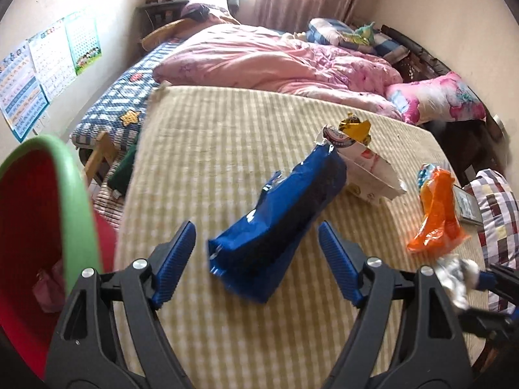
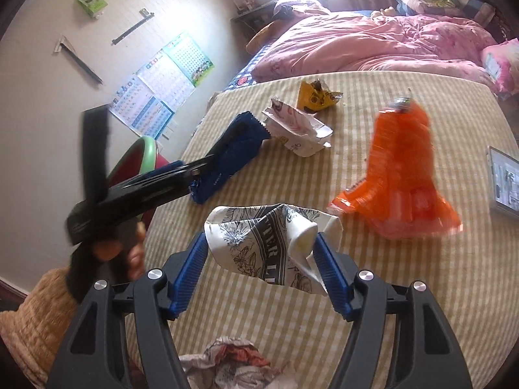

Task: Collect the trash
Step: 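Grasp the white printed paper with the right tool while the left tool grasps the blue bag, then carry the white paper and blue bag over the red bucket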

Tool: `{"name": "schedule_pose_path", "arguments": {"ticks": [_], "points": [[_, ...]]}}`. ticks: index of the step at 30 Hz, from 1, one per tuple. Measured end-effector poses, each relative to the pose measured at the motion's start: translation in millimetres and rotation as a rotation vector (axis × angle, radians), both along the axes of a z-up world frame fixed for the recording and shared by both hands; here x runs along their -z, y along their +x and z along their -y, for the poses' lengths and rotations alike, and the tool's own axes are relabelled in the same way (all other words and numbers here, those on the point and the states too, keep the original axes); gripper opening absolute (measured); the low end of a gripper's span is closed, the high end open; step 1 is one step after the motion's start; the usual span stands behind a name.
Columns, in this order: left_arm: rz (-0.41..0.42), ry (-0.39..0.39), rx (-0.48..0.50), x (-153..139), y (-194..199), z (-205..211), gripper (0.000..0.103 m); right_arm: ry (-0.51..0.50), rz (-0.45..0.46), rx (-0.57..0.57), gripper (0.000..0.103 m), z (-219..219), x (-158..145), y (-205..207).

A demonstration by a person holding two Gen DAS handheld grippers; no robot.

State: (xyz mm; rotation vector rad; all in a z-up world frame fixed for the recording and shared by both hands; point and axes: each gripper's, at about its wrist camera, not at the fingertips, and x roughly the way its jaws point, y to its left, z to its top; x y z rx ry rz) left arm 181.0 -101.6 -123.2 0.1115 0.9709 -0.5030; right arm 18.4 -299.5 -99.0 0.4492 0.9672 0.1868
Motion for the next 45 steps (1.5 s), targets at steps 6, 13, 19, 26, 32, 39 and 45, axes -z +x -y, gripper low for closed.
{"name": "schedule_pose_path", "arguments": {"ticks": [6,13,19,26,32,39,45], "points": [[-0.031,-0.003,0.022,7,2,8,0.033,0.008,0.017,-0.008,0.065,3,-6,-3],[-0.014,-0.053,-0.044,-10,-27,-11,0.023,0.02,0.039,-0.05,0.065,-5,-12,3],[-0.021,-0.127,-0.209,-19,-62,-46,0.023,0.034,0.039,-0.075,0.065,-13,-10,6],[-0.03,-0.122,-0.264,-20,-84,-64,0.023,0.034,0.046,-0.097,0.065,-20,-10,10],[-0.027,-0.098,-0.247,-20,-90,-66,0.024,0.04,0.047,-0.117,0.065,-30,-10,13],[-0.047,-0.076,-0.264,-12,-92,-75,0.043,0.037,0.036,-0.114,0.065,-35,-6,14],[-0.034,-0.086,-0.255,-14,-87,-76,0.054,0.031,0.021,-0.114,0.065,-39,-2,17]]}}
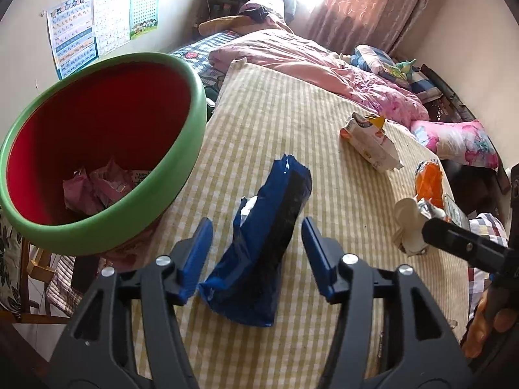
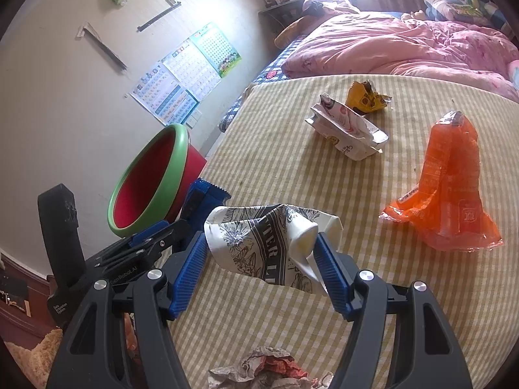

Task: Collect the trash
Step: 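Carry the white paper and blue bag over the red bucket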

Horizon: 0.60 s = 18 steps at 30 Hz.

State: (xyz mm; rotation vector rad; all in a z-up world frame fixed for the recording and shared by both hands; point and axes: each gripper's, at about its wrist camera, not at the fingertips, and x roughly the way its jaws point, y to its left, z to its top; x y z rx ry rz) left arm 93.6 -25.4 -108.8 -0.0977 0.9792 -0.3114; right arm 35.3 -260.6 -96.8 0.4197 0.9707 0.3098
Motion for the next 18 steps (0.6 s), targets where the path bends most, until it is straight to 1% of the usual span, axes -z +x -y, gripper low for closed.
{"name": "schedule_pose_path", "arguments": {"ticks": [5,7,9,12,15,18], "points": [[-0.039,0.019,0.029,12,5,2,0.054,-0.003,-0.001,0.0,0.065,-4,0,3],[-0.05,0.02,0.039,16,5,3,0.052,-0.005,0.0,0.003,0.065,-5,0,4],[-0.058,0.022,0.049,18,4,3,0.04,-0.007,0.003,0.009,0.065,-5,-1,6],[-0.053,0.023,0.064,19,2,5,0.033,-0.007,0.006,0.018,0.065,-6,-1,7],[-0.024,0.021,0.08,12,1,5,0.027,-0.004,0.009,0.024,0.065,-7,-2,7],[0.002,0.014,0.08,3,0,1,0.026,-0.004,0.013,0.026,0.065,-11,-3,8]]}}
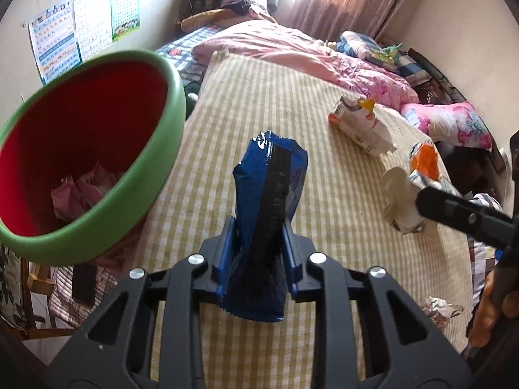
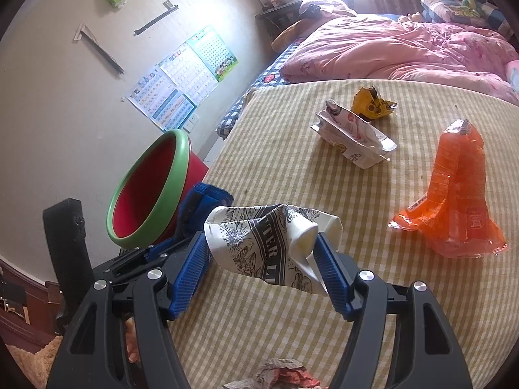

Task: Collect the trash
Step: 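Carry the white paper and blue bag over the red bucket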

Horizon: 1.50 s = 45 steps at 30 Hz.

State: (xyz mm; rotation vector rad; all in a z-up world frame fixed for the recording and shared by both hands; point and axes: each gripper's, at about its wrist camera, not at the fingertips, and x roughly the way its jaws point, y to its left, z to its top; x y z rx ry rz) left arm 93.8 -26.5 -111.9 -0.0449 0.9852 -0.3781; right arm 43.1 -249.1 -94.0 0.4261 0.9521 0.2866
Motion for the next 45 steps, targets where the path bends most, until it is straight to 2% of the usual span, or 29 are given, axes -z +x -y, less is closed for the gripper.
{"name": "schedule_pose_path", "arguments": {"ticks": [15,35,45], "points": [[0.069,-0.036,-0.037,-29,-1,-41,0.026,-0.001,0.02,-0.025,0.065,-39,-8,5],[0.102,-0.085,-0.075,-44,7,-93,0.026,-0.013,0.037,-0.017,0.066,-80,-15,14],[0.114,-0.099,-0.128,-48,16,-125,0.026,-0.026,0.054,-0.026,0.066,-104,-21,26]]}}
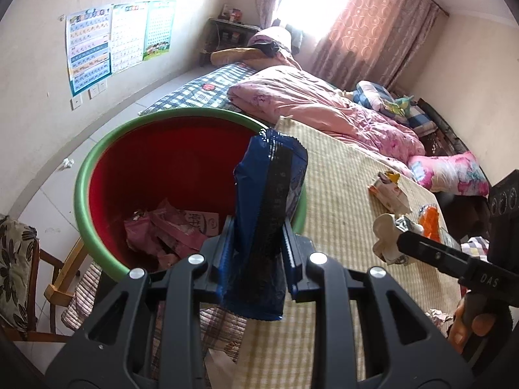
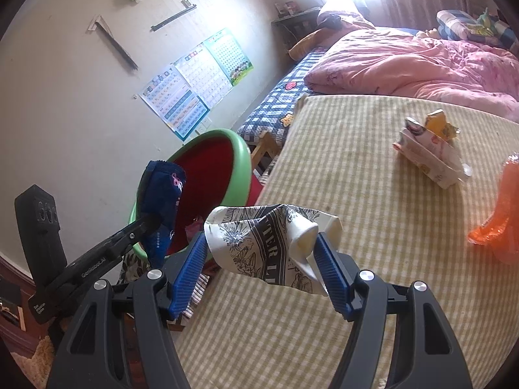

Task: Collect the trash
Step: 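Carry the white paper and blue bag over the red bucket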

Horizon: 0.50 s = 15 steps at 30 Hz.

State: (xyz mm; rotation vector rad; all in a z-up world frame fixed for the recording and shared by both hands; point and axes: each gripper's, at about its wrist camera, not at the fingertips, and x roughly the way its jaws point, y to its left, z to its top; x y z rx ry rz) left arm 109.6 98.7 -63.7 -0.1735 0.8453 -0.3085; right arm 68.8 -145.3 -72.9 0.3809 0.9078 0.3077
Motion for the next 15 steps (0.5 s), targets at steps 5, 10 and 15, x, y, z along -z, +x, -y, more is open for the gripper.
{"name": "schedule_pose_path", "arguments": {"ticks": [5,10,15], "points": [[-0.001,0.002,-0.019,1,3,-15,0.026,-0.015,0.018,-0.025,0.066,-18,-6,7],[0.006,0.003,-0.023,-1,6,-28,0.026,-0.019,0.031,-0.041,0.066,-35,-10,13],[0.008,0.0,-0.021,0,8,-35,0.026,-0.025,0.038,-0.051,0.066,-48,-12,16]]}}
